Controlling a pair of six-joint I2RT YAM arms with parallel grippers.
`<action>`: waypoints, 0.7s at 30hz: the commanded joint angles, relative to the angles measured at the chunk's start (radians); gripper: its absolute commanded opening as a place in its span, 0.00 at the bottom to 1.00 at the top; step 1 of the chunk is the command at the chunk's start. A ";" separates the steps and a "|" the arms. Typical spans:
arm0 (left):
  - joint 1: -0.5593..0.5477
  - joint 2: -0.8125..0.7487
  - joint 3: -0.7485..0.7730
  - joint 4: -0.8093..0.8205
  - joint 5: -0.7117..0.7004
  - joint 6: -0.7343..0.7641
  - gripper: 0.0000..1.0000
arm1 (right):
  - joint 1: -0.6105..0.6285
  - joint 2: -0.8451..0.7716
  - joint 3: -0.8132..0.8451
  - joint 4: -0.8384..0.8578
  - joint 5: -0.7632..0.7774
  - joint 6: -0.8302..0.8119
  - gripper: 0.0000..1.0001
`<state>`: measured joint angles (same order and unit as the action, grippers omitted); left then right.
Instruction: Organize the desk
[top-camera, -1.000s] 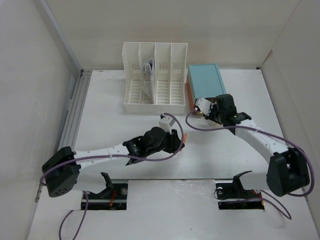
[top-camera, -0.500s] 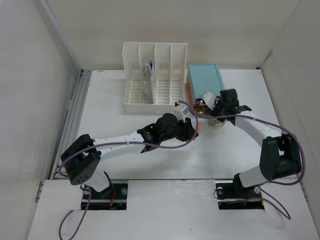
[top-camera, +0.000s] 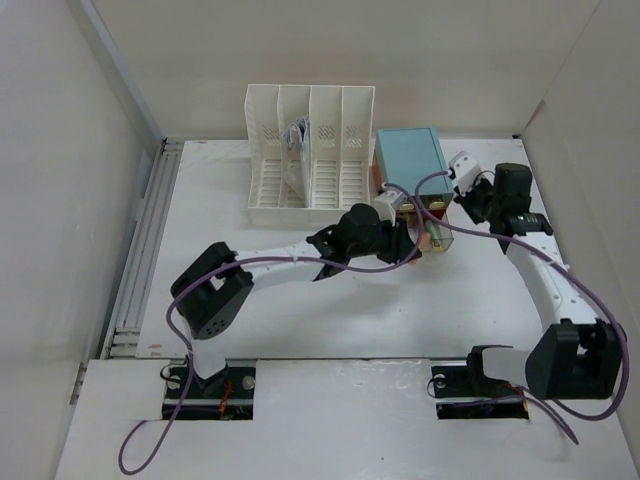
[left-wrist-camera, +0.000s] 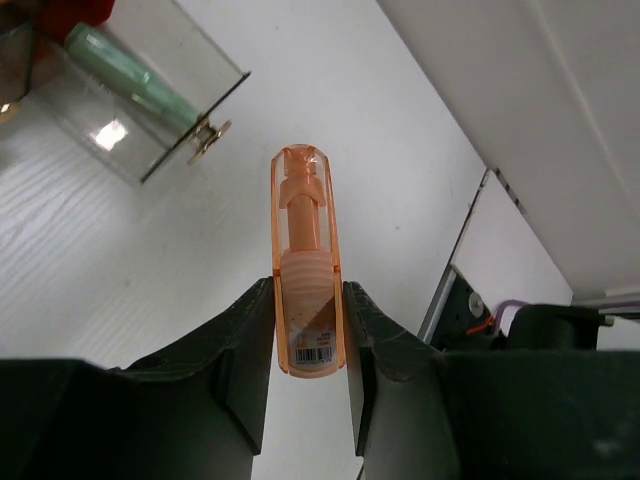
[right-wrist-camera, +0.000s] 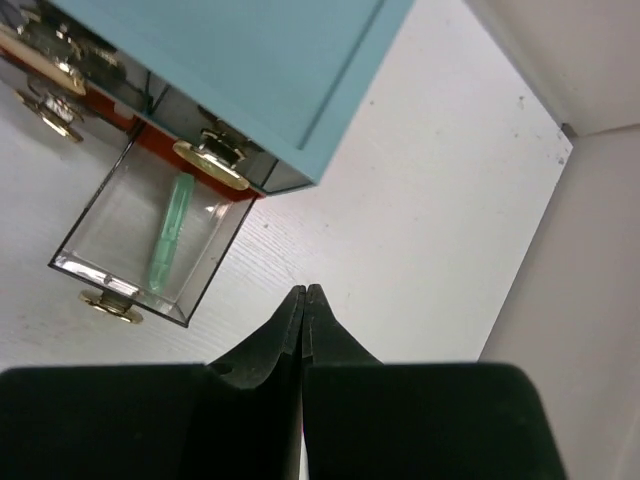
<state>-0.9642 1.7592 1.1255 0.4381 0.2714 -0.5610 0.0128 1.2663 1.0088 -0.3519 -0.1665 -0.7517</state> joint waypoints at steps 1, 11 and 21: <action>0.018 0.089 0.124 0.077 0.090 -0.014 0.00 | -0.043 -0.076 0.030 0.005 -0.125 0.100 0.00; 0.038 0.338 0.414 0.028 0.078 -0.050 0.00 | -0.151 -0.183 0.030 -0.029 -0.254 0.130 0.01; 0.067 0.480 0.594 -0.016 0.069 -0.030 0.00 | -0.255 -0.194 0.002 -0.047 -0.386 0.140 0.01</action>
<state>-0.9112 2.2272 1.6329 0.4030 0.3401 -0.6025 -0.2138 1.0878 1.0058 -0.3939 -0.4717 -0.6300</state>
